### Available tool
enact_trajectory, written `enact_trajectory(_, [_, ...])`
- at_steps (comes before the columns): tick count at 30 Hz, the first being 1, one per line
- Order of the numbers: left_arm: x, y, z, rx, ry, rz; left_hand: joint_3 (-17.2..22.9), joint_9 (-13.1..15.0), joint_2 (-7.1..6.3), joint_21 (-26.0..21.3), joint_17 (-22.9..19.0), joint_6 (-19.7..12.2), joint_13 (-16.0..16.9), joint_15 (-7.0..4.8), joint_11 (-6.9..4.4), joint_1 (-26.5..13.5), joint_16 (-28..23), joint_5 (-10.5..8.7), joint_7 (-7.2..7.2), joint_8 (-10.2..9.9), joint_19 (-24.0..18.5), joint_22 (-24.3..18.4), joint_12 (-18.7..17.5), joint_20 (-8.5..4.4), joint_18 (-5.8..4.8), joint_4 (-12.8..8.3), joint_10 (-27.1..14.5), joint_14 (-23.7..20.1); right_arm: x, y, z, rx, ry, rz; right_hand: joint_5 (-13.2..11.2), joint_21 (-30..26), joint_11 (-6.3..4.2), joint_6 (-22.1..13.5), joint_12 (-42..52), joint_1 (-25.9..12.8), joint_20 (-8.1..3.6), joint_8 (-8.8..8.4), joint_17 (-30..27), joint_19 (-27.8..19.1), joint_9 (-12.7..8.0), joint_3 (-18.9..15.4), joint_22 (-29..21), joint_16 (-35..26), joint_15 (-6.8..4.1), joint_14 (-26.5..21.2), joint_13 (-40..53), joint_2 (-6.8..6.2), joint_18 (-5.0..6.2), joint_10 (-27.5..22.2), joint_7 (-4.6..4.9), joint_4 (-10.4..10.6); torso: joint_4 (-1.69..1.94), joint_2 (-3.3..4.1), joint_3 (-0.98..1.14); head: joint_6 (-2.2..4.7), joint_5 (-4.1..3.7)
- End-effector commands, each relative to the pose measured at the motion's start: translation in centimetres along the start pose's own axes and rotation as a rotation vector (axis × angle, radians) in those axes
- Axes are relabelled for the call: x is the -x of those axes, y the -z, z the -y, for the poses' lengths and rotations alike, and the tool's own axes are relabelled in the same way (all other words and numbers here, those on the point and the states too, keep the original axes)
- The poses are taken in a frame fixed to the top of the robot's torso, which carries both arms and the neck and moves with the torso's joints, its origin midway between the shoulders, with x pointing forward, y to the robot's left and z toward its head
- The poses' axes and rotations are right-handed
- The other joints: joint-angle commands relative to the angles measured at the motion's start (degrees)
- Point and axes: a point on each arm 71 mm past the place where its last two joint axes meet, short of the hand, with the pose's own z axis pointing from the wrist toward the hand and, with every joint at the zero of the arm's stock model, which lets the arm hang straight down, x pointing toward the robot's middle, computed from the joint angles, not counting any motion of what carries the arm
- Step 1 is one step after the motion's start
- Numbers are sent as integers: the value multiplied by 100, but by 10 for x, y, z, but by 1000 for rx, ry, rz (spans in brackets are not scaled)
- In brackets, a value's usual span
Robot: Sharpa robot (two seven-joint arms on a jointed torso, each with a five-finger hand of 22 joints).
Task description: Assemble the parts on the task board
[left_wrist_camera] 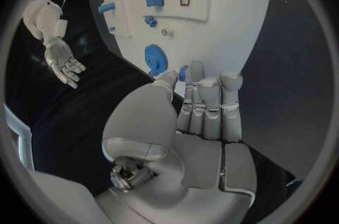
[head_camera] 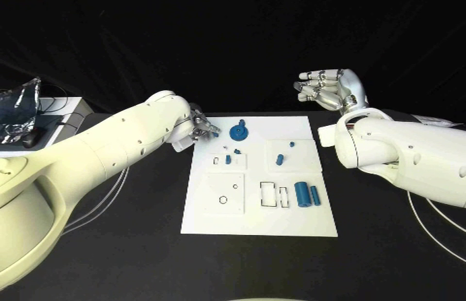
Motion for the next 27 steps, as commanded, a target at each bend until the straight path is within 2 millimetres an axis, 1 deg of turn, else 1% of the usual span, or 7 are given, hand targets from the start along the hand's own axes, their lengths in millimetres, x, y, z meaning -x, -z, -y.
enact_trajectory(1, [-3,0,3,-31,8,-32,786,73,-190,10,7,-62,-16,-8,-24,-102,36,9,-6,13,5,20,-56,-9,-78,-251,15,8,-1,0,-1,3,-7,-20,33,32,12,-27,7,-14,11,-27,-6,-15,7,-28,-9,-15,-11,-15,-9,-6,-86,-26,-8,9,0,3,2,-3,3])
enact_trajectory(5, [-3,-1,3,-33,6,-40,1499,169,-311,15,6,-90,-17,-7,-28,-426,36,-16,22,68,-3,47,-61,-12,-74,-578,34,4,-1,0,-1,3,-8,-21,33,30,15,-31,6,-21,13,-26,-6,-21,7,-40,-10,-13,-8,-22,-8,-11,-88,-32,-6,16,0,6,3,-5,6])
enact_trajectory(8, [-3,-1,2,-31,6,-41,1811,224,-338,26,0,-93,-16,-11,-34,-602,32,-15,25,95,3,68,-63,-16,-72,-782,43,3,-1,0,0,2,-8,-22,33,30,15,-31,6,-21,13,-26,-6,-21,7,-40,-10,-13,-8,-22,-8,-11,-88,-32,-6,16,-4,6,5,-2,7])
enact_trajectory(13, [-1,-1,0,-29,12,-29,2096,287,-360,48,-15,-61,-15,-24,-49,-796,24,-3,21,107,27,101,-68,-35,-72,-1033,83,29,-1,0,0,1,-7,-22,34,29,17,-34,8,-27,16,-26,-6,-26,7,-52,-11,-13,-5,-27,-8,-11,-89,-35,-6,24,0,0,4,-14,12])
enact_trajectory(18, [1,0,0,-44,38,-6,2374,325,-456,72,-28,25,-17,-50,-77,-908,5,26,4,108,56,131,-81,-86,-95,-1231,155,69,0,0,0,0,-6,-21,34,29,18,-37,9,-27,18,-26,-5,-31,7,-64,-11,-13,-3,-32,-8,-7,-90,-40,-5,30,6,-3,-1,-10,12])
enact_trajectory(23, [3,5,-2,-67,89,9,2493,304,-667,122,162,214,-50,-102,-139,-954,79,326,-48,88,127,151,-123,-180,-142,-1368,343,214,2,0,1,-2,-5,-19,34,29,19,-38,10,-26,20,-26,-5,-33,8,-69,-11,-13,-2,-34,-8,-5,-90,-43,-4,33,9,-12,-5,-12,23])
enact_trajectory(27, [6,14,-8,-83,133,8,2396,254,-809,200,557,388,-157,-156,-200,-915,196,748,-100,26,230,176,-232,-271,-203,-1363,572,384,6,0,3,-7,-1,-16,44,28,22,-45,11,-25,23,-26,-5,-40,7,-87,-11,-13,1,-42,-8,-5,-90,-52,-2,41,37,-47,-18,-31,27])
